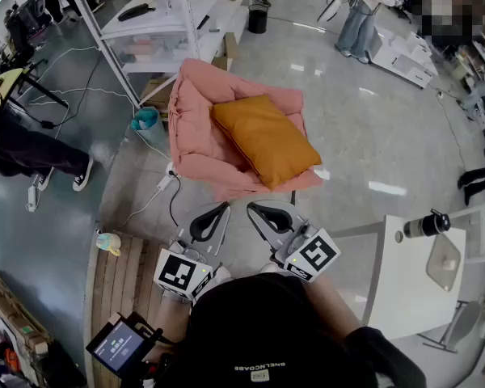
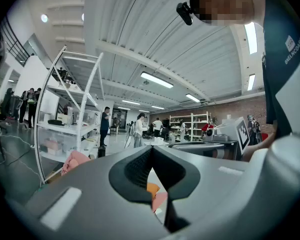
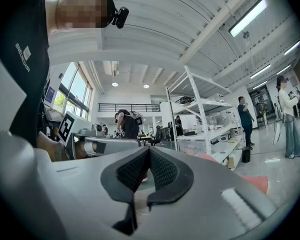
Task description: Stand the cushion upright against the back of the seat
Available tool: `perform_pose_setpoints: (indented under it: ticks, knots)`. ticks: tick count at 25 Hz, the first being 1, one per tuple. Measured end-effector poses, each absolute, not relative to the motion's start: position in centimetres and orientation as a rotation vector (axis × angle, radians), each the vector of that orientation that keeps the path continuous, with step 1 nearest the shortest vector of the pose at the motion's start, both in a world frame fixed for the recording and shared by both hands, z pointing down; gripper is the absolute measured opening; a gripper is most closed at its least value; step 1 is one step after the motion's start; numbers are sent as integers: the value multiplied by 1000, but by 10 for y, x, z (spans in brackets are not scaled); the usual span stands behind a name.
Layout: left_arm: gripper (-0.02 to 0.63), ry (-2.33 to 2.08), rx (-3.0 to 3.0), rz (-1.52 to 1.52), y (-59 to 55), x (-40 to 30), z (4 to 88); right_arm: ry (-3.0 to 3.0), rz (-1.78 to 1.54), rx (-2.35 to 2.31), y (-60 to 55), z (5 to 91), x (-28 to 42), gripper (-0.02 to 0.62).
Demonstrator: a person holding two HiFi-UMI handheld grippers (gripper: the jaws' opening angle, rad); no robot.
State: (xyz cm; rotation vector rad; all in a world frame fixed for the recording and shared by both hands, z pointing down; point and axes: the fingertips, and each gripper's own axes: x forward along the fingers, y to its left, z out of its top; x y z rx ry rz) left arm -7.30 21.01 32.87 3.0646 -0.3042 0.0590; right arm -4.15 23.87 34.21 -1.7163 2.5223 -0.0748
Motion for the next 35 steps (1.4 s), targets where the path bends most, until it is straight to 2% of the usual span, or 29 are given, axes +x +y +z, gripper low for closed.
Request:
perform_pose_setpoints:
  ticks: [13, 22, 35]
  knots:
    - [19, -231, 3041, 77, 211, -85, 343, 2518, -119, -1721, 230, 351, -57, 5]
    - [19, -165, 3064, 153, 206, -102, 355, 2597, -93, -1643, 215, 350, -97, 5]
    - [18, -65, 3060, 92, 187, -149, 357, 2618, -158, -1586, 194, 366, -144, -6]
